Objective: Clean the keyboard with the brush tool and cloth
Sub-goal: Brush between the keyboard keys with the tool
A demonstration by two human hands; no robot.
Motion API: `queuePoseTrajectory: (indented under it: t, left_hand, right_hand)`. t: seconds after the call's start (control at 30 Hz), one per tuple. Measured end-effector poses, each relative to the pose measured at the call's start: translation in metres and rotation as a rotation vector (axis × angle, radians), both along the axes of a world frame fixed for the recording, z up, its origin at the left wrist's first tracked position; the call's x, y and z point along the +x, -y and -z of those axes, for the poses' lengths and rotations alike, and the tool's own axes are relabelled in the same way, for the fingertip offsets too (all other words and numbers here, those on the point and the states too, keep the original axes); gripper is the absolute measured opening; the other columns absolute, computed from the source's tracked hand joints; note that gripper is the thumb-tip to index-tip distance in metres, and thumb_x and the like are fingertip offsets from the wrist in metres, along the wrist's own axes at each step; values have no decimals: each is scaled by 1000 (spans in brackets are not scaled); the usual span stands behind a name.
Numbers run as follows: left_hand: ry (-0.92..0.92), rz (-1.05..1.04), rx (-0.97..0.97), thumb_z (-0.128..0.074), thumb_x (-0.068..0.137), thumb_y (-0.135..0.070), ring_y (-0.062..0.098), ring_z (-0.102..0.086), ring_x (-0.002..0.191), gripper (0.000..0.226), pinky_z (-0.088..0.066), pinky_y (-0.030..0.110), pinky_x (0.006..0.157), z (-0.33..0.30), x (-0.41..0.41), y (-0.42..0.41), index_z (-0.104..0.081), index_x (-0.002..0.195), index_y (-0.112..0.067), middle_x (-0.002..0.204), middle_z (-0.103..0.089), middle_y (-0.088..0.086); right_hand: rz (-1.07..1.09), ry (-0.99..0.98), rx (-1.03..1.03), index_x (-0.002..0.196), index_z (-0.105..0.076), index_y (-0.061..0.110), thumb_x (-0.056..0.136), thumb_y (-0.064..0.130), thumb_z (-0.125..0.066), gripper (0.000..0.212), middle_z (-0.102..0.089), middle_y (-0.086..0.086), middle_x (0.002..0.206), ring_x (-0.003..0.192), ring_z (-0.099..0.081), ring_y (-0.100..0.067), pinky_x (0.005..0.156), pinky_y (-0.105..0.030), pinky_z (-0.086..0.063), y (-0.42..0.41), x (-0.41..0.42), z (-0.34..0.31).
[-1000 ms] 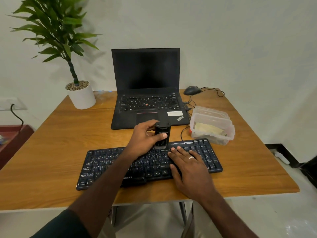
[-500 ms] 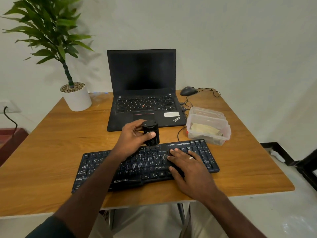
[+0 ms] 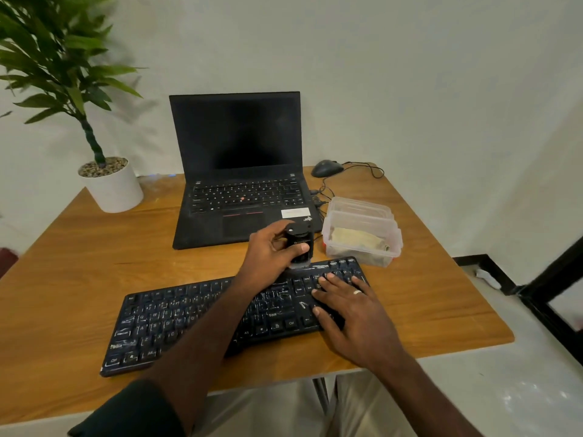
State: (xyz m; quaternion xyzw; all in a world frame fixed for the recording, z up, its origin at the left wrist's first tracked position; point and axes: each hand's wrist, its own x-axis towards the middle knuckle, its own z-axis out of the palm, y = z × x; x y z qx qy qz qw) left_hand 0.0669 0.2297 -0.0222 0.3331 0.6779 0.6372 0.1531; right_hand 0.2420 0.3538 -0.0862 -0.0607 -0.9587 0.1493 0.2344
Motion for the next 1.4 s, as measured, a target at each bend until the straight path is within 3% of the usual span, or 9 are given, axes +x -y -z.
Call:
queuePoseTrajectory:
  t: [0.17,0.27,0.37,0.6,0.77,0.93,1.17,1.33,1.4]
  left_hand:
    - [34,-146,43,-77,83,-7,8,-71,99,33,-58,41,94,-6,-15,18,-68,114,-17,103,-74,-4]
    - [30,-25,-18,-77,83,-6,17,-72,102,29,-59,44,89,-7,-17,22,-70,105,-23,106,-75,-1]
    - [24,38,-48,-77,84,-4,22,-73,102,29,-61,38,85,0,-8,8,-70,109,-15,109,-74,2]
    - [-63,-98,-3,-79,82,-3,7,-72,100,34,-57,22,86,7,-2,-16,-69,113,-11,107,-74,0]
    - [57,-35,51,-77,84,-2,20,-74,96,29,-62,34,76,2,3,-3,-69,109,-15,107,-74,3]
    - [-42,66,-25,-78,82,-1,11,-74,95,34,-61,27,78,0,16,-29,-70,111,-16,109,-72,0]
    - [-147,-144,-43,-82,80,-7,-4,-69,95,32,-53,16,87,1,-8,-23,-69,107,-17,101,-72,-10]
    - [-1,-7,48,-80,82,-11,18,-70,108,30,-59,39,87,1,2,-21,-72,109,-21,108,-75,1]
    - [-50,27,3,-80,81,-7,9,-69,106,31,-59,27,83,3,12,-30,-71,108,-21,107,-74,-2]
  right_hand:
    - [8,15,19,128,-68,28,99,48,-46,41,-59,8,141,140,-42,-5,117,-46,-33,-1,0,0]
    - [5,7,18,127,-68,28,99,47,-47,40,-59,7,141,140,-43,-6,117,-44,-31,-2,0,1]
    - [6,3,25,127,-68,28,99,46,-47,40,-60,7,140,139,-44,-6,117,-44,-31,0,1,1]
    - [7,-1,17,127,-68,28,99,46,-48,39,-60,7,140,139,-44,-6,117,-45,-32,2,2,-1]
    - [8,-3,26,126,-68,27,98,45,-49,38,-61,6,139,138,-46,-8,115,-48,-35,0,0,0]
    - [3,-4,35,125,-68,27,98,44,-50,37,-61,5,139,139,-45,-9,115,-48,-35,1,2,0]
    - [7,6,29,127,-67,28,98,45,-49,38,-60,8,141,140,-43,-6,117,-46,-33,1,3,-1]
    - [0,-13,17,124,-69,26,97,43,-51,36,-62,6,138,138,-46,-8,115,-47,-35,0,1,-1]
    - [-1,-17,17,124,-69,26,98,43,-51,36,-62,6,138,138,-46,-8,115,-47,-35,0,2,0]
